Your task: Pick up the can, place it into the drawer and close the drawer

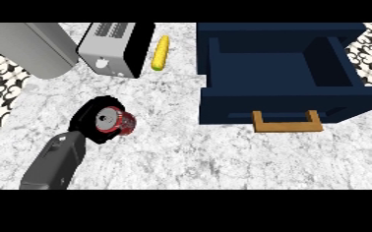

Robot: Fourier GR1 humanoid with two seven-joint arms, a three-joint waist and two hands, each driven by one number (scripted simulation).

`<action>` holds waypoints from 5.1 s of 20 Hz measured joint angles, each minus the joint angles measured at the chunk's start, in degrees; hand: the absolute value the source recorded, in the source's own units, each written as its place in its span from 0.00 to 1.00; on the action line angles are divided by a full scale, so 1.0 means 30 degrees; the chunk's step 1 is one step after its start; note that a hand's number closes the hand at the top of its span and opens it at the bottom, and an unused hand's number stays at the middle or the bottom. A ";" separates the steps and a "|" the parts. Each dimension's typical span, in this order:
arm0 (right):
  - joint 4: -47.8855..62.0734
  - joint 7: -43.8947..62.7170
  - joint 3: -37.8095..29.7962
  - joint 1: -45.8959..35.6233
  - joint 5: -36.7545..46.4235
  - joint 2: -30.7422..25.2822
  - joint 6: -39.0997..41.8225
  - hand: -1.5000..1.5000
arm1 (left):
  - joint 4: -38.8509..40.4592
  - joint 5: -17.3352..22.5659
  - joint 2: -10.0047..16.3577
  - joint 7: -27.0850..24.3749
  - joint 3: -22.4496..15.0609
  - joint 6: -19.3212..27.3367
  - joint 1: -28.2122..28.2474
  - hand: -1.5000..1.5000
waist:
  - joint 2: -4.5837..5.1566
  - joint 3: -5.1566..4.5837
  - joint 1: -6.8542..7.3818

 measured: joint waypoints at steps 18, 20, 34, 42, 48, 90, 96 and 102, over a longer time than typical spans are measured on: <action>-0.1535 0.0546 0.0385 0.0942 -0.0471 0.0290 -0.1100 0.00 | -1.0443 0.3069 -0.4286 0.3113 0.0063 1.0650 0.1333 1.00 | -0.0197 0.0036 0.0405; -0.1815 0.0736 0.0508 0.0987 -0.0585 0.0330 -0.1337 0.00 | -1.2444 0.3320 -0.4431 0.4094 -0.0928 1.1723 0.1801 1.00 | -0.0180 0.0031 0.0361; -0.1879 0.0372 0.1197 0.1338 -0.0535 0.0196 -0.1745 0.00 | -1.9561 0.2629 -0.4656 1.0733 -0.4634 1.8042 -0.0312 1.00 | -0.0028 0.0008 0.0013; -0.1733 0.0685 0.1245 0.0729 -0.0497 -0.0149 -0.2099 0.00 | -1.7484 0.2458 -0.4666 1.1967 -0.5222 2.0476 -0.4605 1.00 | 0.0024 0.0010 -0.0122; -0.1552 0.0548 0.1604 0.0473 -0.0003 0.0121 -0.2037 0.00 | -1.5701 0.3155 -0.4667 1.2018 -0.6440 2.2343 -0.7099 1.00 | 0.0037 0.0007 -0.0216; -0.1231 0.1614 0.1862 -0.1613 0.0281 -0.0318 -0.2138 0.00 | -0.2692 1.3941 -0.4669 0.6984 -1.4454 2.6739 -1.6127 0.00 | 0.0329 0.0039 -0.1437; -0.1239 0.1890 0.1939 -0.2046 0.0230 -0.0494 -0.2364 0.00 | -0.2312 1.4976 -0.4668 0.6478 -1.5393 2.7746 -1.5970 0.00 | 0.0386 0.0041 -0.1630; -0.1190 0.1870 0.1842 -0.1934 0.0172 -0.0518 -0.2135 0.00 | -0.2031 1.5915 -0.4669 0.5863 -1.5889 2.8099 -1.6054 0.00 | 0.0395 0.0042 -0.1677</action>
